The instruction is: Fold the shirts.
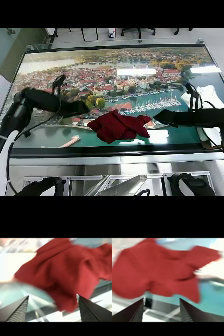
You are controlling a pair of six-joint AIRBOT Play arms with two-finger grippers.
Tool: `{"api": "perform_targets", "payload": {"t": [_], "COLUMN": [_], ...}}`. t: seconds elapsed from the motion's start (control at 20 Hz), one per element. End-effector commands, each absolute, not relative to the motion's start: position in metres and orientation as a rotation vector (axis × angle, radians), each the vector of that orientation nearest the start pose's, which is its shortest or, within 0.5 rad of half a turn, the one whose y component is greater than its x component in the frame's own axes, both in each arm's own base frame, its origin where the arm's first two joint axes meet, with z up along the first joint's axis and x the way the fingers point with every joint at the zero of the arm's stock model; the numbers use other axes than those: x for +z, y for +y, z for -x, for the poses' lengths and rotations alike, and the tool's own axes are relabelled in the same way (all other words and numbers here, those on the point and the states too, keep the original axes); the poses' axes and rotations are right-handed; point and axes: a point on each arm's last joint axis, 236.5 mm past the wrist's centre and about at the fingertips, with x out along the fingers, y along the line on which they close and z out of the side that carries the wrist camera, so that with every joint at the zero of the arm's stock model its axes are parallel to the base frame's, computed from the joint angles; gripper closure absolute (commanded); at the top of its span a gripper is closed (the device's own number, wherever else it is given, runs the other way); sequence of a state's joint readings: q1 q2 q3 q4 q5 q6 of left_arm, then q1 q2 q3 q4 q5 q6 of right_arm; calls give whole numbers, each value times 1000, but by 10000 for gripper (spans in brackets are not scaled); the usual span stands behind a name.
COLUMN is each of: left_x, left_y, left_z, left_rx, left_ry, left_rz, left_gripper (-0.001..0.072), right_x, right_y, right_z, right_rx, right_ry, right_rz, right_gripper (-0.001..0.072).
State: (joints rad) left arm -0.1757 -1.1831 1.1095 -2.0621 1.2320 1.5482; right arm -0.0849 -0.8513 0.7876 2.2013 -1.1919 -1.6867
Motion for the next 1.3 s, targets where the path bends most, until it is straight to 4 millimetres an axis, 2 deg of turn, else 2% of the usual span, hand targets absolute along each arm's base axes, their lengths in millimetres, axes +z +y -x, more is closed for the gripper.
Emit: {"api": "perform_targets", "payload": {"t": [0.0, 0.1, 0.15, 0.25, 0.3, 0.4, 0.5, 0.65, 0.7, 0.75, 0.8, 0.85, 0.9, 1.0, 1.05, 1.1, 1.15, 1.25], "left_x": [-8, -46, -58, -78, -87, -100, -105, -112, -115, -117, -119, -119, -116, -97, -77, -43, 0, 120], "left_y": [-126, -125, -129, -139, -141, -145, -160, -186, -192, -198, -203, -207, -210, -215, -212, -211, -209, -193], "left_z": [-296, -286, -287, -293, -297, -308, -319, -334, -339, -342, -346, -346, -348, -355, -366, -381, -396, -415], "left_rx": [-287, -235, -239, -248, -241, -238, -279, -332, -344, -354, -362, -375, -387, -424, -439, -463, -491, -546], "left_ry": [1389, 1374, 1358, 1361, 1370, 1399, 1417, 1436, 1442, 1449, 1452, 1459, 1459, 1436, 1387, 1303, 1204, 933], "left_rz": [454, 520, 555, 622, 646, 646, 610, 559, 549, 540, 535, 527, 523, 510, 498, 502, 499, 477], "left_gripper": [38, 38, 38, 39, 39, 40, 39, 41, 66, 215, 376, 603, 694, 695, 696, 696, 696, 696], "right_x": [3, -30, -44, -65, -73, -84, -94, -102, -101, -101, -100, -99, -96, -84, -71, -50, -22, 64], "right_y": [83, 100, 108, 121, 128, 144, 158, 164, 164, 164, 164, 165, 167, 171, 173, 174, 174, 168], "right_z": [-280, -263, -255, -253, -256, -261, -264, -265, -266, -266, -267, -269, -270, -273, -280, -291, -304, -335], "right_rx": [323, 400, 430, 452, 456, 470, 486, 484, 485, 485, 487, 489, 508, 552, 575, 603, 634, 686], "right_ry": [1321, 1428, 1475, 1527, 1531, 1533, 1534, 1537, 1536, 1534, 1531, 1527, 1517, 1507, 1485, 1441, 1381, 1184], "right_rz": [-540, -526, -513, -489, -487, -502, -500, -487, -486, -486, -489, -486, -482, -469, -461, -449, -430, -371], "right_gripper": [226, 225, 221, 62, 60, 63, 66, 68, 69, 83, 297, 578, 693, 692, 692, 693, 693, 693]}}
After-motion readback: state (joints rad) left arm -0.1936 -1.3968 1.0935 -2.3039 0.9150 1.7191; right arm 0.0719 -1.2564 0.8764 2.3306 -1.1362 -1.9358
